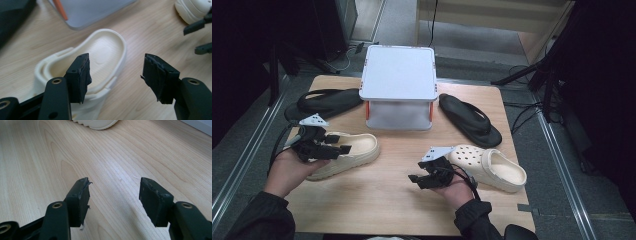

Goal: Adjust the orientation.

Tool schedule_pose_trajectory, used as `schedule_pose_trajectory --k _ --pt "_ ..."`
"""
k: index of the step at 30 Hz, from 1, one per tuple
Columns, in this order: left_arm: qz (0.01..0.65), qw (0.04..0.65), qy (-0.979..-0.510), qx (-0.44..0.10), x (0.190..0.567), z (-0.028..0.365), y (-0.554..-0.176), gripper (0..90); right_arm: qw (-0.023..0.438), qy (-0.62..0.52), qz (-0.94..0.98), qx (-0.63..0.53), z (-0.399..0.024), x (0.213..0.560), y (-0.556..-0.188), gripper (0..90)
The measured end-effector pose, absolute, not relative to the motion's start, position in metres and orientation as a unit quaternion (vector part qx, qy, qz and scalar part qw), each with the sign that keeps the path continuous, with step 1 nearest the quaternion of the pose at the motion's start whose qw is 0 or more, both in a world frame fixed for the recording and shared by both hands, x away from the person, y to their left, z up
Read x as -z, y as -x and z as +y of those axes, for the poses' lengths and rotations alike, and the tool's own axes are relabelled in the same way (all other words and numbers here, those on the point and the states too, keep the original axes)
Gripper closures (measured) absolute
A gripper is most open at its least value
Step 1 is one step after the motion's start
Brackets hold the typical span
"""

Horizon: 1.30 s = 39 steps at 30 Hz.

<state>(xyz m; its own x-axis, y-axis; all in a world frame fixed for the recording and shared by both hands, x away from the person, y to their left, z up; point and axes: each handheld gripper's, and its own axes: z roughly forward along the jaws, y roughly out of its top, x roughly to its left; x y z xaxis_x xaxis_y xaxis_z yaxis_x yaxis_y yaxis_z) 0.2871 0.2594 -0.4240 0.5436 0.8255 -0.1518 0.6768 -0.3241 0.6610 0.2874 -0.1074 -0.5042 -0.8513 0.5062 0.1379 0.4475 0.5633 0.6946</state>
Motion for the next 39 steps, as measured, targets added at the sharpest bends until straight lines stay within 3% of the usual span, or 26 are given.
schedule_pose_trajectory --k 12,26,33,36,39 --pt "0.504 0.303 -0.801 -0.113 0.427 0.293 -0.323 39.0 0.039 -0.270 0.884 -0.380 -0.107 0.505 -0.288 41.8" --pt "0.521 0.243 -0.813 -0.094 0.452 0.288 -0.346 40.1 0.040 -0.270 0.886 -0.376 -0.106 0.505 -0.288 41.7" --pt "0.523 0.226 -0.818 -0.081 0.463 0.286 -0.351 46.0 0.040 -0.270 0.885 -0.376 -0.106 0.505 -0.288 41.7" --pt "0.520 0.228 -0.820 -0.073 0.465 0.285 -0.352 55.2 0.041 -0.269 0.886 -0.376 -0.106 0.505 -0.288 41.7" --pt "0.520 0.226 -0.820 -0.079 0.466 0.282 -0.352 57.7 0.041 -0.268 0.886 -0.375 -0.106 0.505 -0.288 41.7"
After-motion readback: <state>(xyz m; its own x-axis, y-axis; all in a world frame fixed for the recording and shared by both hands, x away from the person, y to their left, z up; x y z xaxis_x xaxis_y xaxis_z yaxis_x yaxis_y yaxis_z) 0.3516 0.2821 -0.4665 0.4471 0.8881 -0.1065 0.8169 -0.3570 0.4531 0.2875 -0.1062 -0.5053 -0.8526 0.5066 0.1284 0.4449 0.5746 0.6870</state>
